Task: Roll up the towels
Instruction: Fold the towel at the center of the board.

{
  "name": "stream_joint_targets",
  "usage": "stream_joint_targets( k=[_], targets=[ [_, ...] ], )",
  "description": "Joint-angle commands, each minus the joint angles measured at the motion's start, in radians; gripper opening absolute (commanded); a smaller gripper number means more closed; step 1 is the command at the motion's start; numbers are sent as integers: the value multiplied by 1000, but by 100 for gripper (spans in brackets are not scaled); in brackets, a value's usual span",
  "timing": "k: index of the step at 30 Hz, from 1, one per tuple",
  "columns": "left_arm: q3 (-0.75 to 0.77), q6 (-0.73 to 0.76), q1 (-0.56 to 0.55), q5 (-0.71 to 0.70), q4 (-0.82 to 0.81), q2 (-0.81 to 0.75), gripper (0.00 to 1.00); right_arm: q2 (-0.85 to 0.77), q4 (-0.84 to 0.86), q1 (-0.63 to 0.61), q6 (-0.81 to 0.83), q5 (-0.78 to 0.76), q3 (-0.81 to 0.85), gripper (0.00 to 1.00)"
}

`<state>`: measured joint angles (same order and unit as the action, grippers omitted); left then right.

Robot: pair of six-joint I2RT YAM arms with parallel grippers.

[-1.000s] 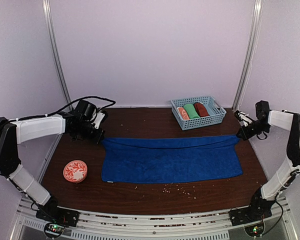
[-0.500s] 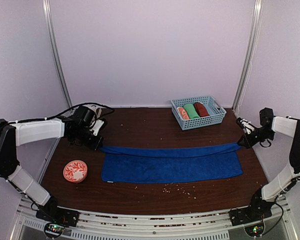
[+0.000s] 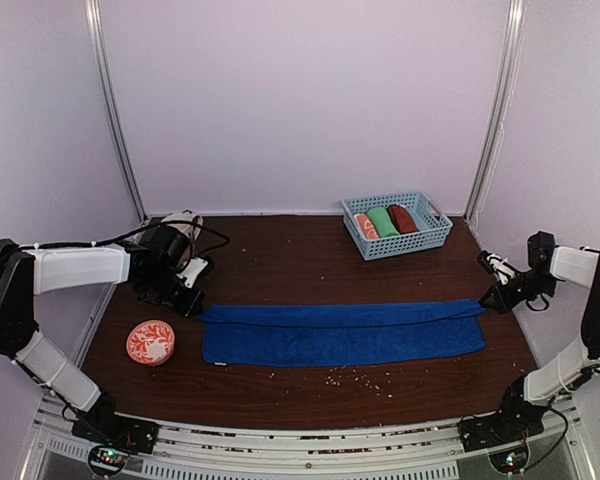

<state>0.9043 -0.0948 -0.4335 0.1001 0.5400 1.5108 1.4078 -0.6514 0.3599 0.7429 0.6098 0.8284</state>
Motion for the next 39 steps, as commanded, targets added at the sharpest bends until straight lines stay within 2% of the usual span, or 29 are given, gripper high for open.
stream_joint_targets(
  k=[1, 14, 25, 39],
  targets=[
    [18, 6, 6, 28, 24, -37, 0, -38, -21, 32, 59, -10, -11, 0],
    [76, -86, 6, 82, 191, -25, 0, -55, -137, 54, 253, 40, -52, 0],
    [35, -107, 4, 147, 225, 15, 0, 24, -157, 63, 316, 25, -35, 0],
    [15, -99, 4, 183, 230, -5, 0, 64, -243, 144, 387, 135, 6, 0]
  ],
)
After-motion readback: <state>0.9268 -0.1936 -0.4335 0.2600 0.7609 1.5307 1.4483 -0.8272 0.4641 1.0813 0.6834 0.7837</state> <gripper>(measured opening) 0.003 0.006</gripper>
